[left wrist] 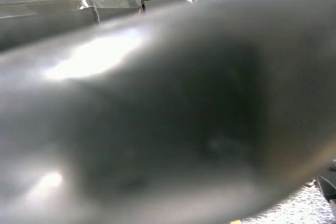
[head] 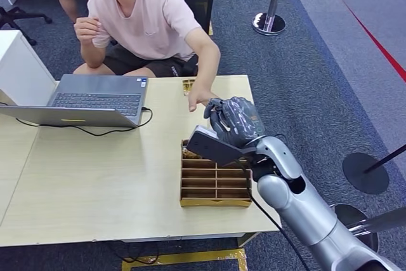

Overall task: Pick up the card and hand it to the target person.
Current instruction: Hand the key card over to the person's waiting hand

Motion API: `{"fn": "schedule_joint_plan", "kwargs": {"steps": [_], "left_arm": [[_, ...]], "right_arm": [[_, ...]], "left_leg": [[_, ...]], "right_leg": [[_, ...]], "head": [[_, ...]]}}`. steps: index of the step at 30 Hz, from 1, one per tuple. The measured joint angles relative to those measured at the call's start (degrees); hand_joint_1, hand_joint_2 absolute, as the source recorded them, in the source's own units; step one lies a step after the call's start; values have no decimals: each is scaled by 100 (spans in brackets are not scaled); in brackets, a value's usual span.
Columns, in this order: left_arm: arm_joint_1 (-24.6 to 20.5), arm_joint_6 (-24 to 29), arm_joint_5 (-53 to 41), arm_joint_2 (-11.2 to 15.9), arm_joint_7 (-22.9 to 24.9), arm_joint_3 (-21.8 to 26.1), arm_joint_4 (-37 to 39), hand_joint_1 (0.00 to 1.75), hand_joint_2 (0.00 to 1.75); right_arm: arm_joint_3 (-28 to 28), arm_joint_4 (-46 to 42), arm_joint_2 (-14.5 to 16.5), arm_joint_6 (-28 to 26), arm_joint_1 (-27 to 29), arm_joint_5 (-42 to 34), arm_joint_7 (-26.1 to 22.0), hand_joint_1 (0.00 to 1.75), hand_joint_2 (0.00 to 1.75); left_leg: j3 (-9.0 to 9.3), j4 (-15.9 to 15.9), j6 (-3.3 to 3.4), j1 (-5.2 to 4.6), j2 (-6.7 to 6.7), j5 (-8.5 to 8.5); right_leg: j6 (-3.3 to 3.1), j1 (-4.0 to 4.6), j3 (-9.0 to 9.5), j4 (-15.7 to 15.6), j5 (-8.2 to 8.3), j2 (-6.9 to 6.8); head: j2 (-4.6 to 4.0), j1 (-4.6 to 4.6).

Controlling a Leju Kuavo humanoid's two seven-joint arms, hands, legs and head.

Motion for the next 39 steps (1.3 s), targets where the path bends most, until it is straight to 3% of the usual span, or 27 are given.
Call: {"fn": "schedule_joint_plan", "kwargs": {"steps": [16,17,20,21,30,39], "left_arm": [[-70,-107,-198,0,150,-14,0,0,0],[-75,-112,-205,0,160,-14,0,0,0],[-81,-120,-216,0,172,-15,0,0,0],[-82,-122,-218,-1,170,-15,0,0,0],[-82,-125,-220,0,168,-15,-1,0,0],[-82,-124,-212,0,135,-15,-1,0,0]], "right_arm": [[74,1902,646,-323,-804,252,247,159,175],[80,2041,678,-350,-839,268,249,142,175],[87,2408,756,-430,-924,291,246,27,175],[88,2514,777,-461,-946,298,240,3,175],[48,2853,826,-765,-1005,214,75,0,175],[-503,2836,859,-683,-986,-1279,-474,0,175]], "left_leg": [[1,0,0,0,0,2],[1,0,0,0,0,2],[1,1,0,0,0,2],[0,1,0,0,0,2],[1,1,0,0,0,2],[2,2,0,0,0,2]], "right_leg": [[-1,0,0,1,1,0],[-1,0,0,1,1,0],[-1,0,0,1,1,0],[-1,0,0,1,1,0],[-1,0,-1,0,1,0],[-1,0,-1,0,1,0]], "head": [[0,-1],[1,-1],[-1,-1],[-1,-1],[-1,-1],[-2,-1]]}}
